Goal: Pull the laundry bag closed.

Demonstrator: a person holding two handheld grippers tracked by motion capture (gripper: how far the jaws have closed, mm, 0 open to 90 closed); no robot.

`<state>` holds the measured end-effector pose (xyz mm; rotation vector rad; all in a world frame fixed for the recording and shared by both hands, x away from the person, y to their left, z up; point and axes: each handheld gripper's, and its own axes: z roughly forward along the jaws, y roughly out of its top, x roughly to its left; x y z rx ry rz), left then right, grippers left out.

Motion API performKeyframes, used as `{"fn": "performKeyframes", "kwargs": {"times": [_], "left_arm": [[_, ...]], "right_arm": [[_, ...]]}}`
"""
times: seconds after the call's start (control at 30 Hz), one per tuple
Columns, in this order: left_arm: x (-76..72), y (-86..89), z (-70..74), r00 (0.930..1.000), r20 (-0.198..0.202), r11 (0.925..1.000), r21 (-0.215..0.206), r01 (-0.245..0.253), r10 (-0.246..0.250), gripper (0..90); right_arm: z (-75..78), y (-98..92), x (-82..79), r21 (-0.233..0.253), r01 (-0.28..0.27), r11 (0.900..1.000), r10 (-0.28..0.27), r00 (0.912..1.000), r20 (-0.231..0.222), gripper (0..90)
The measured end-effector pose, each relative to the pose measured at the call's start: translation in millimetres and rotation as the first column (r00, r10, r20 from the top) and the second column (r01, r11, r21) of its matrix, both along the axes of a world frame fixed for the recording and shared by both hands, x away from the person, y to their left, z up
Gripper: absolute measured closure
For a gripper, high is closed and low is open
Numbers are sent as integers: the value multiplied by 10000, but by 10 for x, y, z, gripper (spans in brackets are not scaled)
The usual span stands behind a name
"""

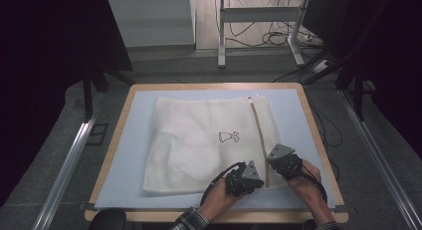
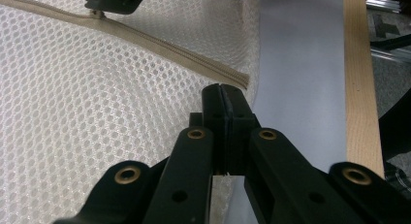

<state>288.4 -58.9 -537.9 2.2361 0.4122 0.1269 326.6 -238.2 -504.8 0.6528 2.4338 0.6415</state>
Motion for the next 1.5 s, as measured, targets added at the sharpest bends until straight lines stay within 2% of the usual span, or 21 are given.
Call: {"fn": "performKeyframes", "kwargs": {"times": [0.77, 1.5], "left_arm": [[-6, -1, -1, 10000, -21, 10000, -19, -26, 26, 897], [-5, -4, -6, 9999, -99, 9999, -121, -68, 66, 897]], "right_arm": [[-3, 63, 211, -347, 113, 9993, -101, 9993, 354, 857], [-17, 118, 422, -574, 171, 9982, -146, 9989, 448, 855]]}}
